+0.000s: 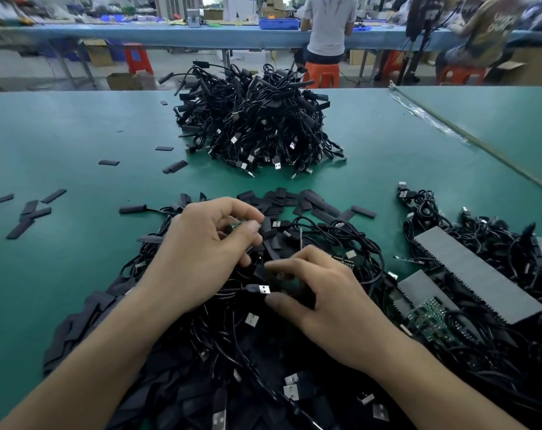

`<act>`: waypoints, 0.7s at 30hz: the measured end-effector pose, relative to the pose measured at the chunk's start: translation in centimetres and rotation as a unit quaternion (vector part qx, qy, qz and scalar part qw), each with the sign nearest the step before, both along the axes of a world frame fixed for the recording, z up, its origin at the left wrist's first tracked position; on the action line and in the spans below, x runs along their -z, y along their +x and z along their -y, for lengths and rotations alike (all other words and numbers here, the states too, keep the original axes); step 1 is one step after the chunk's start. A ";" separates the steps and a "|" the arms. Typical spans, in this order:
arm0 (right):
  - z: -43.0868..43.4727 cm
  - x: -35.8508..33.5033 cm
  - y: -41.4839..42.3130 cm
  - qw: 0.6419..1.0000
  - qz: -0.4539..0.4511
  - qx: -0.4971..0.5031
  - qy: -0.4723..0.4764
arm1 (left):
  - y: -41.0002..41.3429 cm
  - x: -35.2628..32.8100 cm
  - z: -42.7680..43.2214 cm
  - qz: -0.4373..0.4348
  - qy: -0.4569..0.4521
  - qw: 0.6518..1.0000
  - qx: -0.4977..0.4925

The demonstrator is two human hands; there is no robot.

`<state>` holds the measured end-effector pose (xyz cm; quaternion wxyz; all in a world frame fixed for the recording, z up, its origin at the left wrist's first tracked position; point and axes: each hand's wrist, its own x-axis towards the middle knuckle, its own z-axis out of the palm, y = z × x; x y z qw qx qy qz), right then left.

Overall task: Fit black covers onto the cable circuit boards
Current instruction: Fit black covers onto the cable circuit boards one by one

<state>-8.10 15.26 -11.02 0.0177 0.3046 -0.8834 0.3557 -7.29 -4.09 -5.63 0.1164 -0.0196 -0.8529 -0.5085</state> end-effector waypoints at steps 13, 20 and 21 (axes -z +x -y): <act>0.8 0.3 -0.3 0.971 -0.016 0.043 0.233 | -0.3 0.0 0.1 -0.026 -0.014 0.999 -0.037; 0.7 0.4 -0.8 0.972 0.000 0.022 0.235 | 0.0 0.0 -0.5 -0.023 -0.027 0.999 -0.033; 0.7 0.4 -0.7 0.971 -0.010 0.022 0.236 | 0.0 0.0 -0.5 -0.024 -0.028 0.999 -0.033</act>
